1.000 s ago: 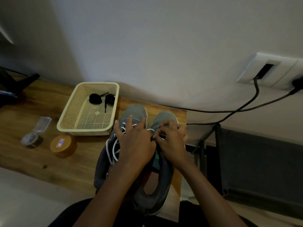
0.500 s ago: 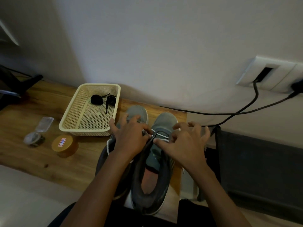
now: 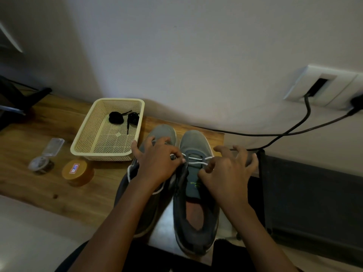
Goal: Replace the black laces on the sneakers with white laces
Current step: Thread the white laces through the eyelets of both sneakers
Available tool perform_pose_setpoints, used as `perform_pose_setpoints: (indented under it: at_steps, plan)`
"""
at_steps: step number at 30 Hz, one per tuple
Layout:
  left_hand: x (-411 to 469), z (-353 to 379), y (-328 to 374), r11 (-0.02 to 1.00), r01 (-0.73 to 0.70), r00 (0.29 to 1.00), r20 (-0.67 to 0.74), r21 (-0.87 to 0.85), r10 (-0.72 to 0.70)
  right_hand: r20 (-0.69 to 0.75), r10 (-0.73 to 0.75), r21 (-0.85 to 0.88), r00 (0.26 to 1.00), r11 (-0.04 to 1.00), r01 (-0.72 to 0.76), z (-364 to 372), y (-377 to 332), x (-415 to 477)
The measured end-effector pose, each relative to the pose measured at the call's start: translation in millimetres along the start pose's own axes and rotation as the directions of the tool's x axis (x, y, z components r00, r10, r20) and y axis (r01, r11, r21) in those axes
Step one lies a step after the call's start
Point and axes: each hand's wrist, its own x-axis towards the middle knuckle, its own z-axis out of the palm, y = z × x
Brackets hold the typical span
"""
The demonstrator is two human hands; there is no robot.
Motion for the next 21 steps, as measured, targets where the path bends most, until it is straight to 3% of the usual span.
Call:
perform_pose_setpoints:
  at_steps: [4, 8, 11, 16, 21]
  plan:
    - [-1, 1, 1, 0.999, -0.029, 0.999, -0.040, -0.016, 0.028, -0.001, 0.026, -0.044, 1.000, 0.999, -0.026, 4, -2, -3]
    - [0, 5, 1, 0.999, -0.021, 0.999, -0.035, 0.036, 0.023, -0.091, 0.034, -0.038, 0.995, 0.999, -0.038, 10, -4, -5]
    - [2, 1, -3, 0.998, 0.057, 0.997, -0.048, 0.002, -0.057, -0.133, 0.034, -0.027, 0.990, 0.999, -0.038, 18, -5, -7]
    - [6, -13, -18, 0.974, 0.215, 0.951, -0.213, -0.067, -0.225, -0.166, 0.028, -0.012, 0.986, 0.999, -0.030, 21, -1, -7]
    - [-2, -8, -5, 0.998, -0.065, 0.977, -0.202, 0.003, 0.065, -0.173, 0.020, 0.000, 0.985, 1.000, -0.020, 24, -2, -6]
